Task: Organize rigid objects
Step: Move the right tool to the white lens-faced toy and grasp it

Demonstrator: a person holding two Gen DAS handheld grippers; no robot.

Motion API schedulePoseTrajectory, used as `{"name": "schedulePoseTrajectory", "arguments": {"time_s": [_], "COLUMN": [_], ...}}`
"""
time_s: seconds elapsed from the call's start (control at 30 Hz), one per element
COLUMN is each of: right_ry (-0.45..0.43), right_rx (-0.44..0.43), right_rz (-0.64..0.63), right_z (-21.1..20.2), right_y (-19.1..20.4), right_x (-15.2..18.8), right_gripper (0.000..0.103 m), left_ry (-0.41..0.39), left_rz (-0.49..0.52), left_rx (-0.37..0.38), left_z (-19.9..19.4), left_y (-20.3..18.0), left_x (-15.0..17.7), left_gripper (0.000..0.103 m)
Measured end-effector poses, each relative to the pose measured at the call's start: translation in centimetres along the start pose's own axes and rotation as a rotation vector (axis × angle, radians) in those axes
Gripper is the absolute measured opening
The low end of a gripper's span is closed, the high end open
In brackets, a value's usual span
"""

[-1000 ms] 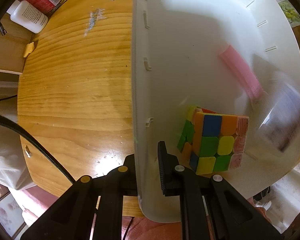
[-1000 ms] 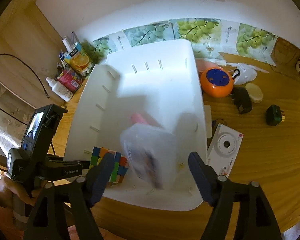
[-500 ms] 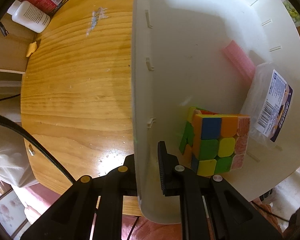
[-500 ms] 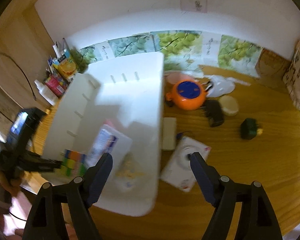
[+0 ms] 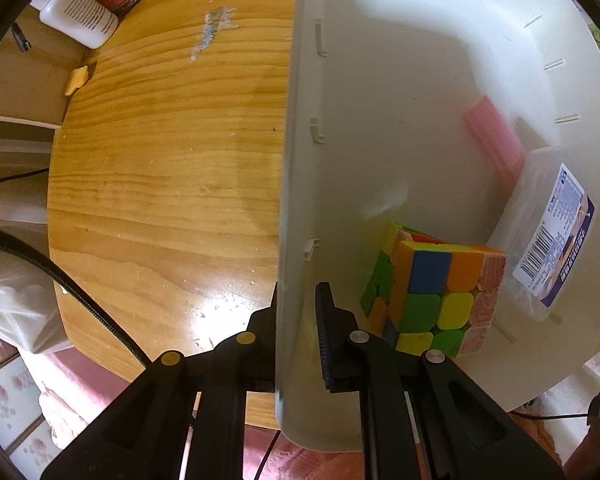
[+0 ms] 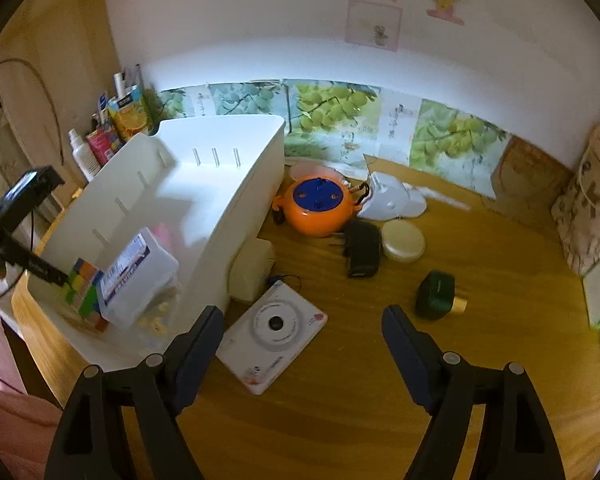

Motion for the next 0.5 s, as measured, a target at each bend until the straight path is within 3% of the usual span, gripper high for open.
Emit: {"name": "schedulePoseTrajectory", "arguments": {"time_s": [0.5], "right_ry": [0.075], "right_rx": [-0.090], "right_rz": [-0.244], "right_z": [4.3], "right_y": [-1.5], "right_x": [1.1], "right_gripper": [0.083], "left_ry": [-0.003], "left_rz": [-0.102], "left_rx": [0.000], "left_z": [0.8], "left_y": [1.7], "left_x": [0.6], "left_gripper": [0.015]}}
Point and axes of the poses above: each gripper's, at about its wrist camera, not at the fingertips, and z roughly the way its jaws point, y to its left, x to its underside, the point moved 1 cm from there along z, roughly the way its jaws point, and after that the axes turned 11 degrees about z, right-handed, at the moved point
